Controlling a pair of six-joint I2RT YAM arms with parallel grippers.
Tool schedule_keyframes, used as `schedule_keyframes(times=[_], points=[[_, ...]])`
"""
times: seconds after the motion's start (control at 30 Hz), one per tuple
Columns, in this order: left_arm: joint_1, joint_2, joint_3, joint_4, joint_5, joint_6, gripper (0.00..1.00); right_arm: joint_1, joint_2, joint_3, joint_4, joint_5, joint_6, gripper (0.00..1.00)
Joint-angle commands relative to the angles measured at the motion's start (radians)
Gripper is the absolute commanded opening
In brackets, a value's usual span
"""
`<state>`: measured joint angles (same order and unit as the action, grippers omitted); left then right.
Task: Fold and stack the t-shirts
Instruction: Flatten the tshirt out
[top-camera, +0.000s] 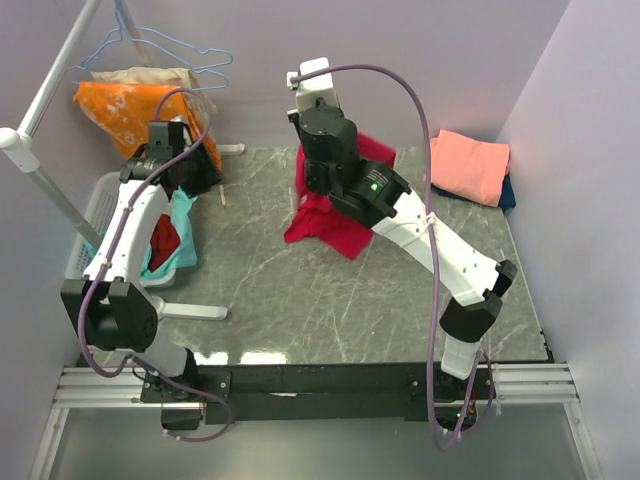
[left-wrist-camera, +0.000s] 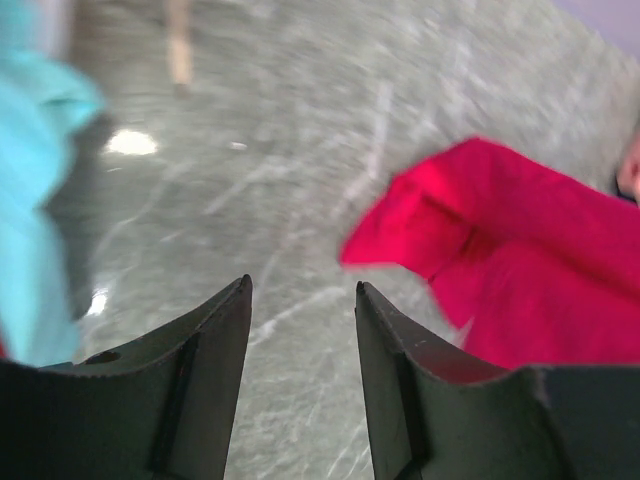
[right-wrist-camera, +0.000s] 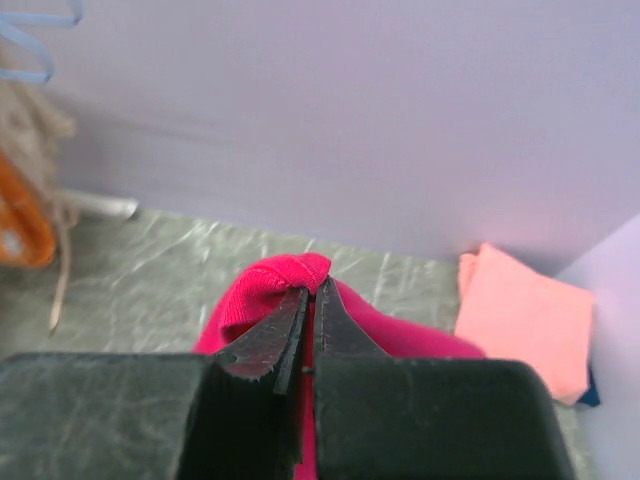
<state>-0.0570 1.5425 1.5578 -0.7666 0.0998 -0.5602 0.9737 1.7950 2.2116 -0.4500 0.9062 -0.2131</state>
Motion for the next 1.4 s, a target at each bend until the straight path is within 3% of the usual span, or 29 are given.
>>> schedule_keyframes(times=[0.0, 0.1, 0.23, 0.53, 0.7, 0.83, 1.2, 1.37], points=[[-0.069, 0.008, 0.057, 0.067, 0.126, 0.092, 0.52, -0.006, -0.071, 0.045, 0.288, 0.128, -0.204, 0.0], [-0.128, 0.019, 0.068, 0.072, 0.166, 0.143, 0.52, -0.006, -0.057, 0.062, 0.407, 0.204, -0.345, 0.0], [-0.21, 0.037, 0.085, 0.069, 0.146, 0.186, 0.55, -0.009, -0.057, 0.079, 0.702, 0.26, -0.532, 0.0], [-0.225, 0.051, 0.045, 0.119, 0.233, 0.166, 0.57, -0.012, -0.083, 0.204, 0.847, 0.224, -0.652, 0.0], [-0.227, 0.1, -0.036, 0.239, 0.369, 0.097, 0.59, -0.012, -0.102, 0.214, 0.863, 0.214, -0.678, 0.0], [-0.239, 0.192, -0.085, 0.38, 0.613, 0.025, 0.66, -0.012, -0.106, 0.211, 0.852, 0.221, -0.672, 0.0], [-0.342, 0.416, -0.045, 0.541, 0.919, -0.107, 0.71, -0.012, -0.1, 0.215, 0.85, 0.229, -0.674, 0.0], [-0.363, 0.461, -0.053, 0.7, 1.0, -0.253, 0.75, -0.012, -0.091, 0.232, 0.844, 0.224, -0.674, 0.0]])
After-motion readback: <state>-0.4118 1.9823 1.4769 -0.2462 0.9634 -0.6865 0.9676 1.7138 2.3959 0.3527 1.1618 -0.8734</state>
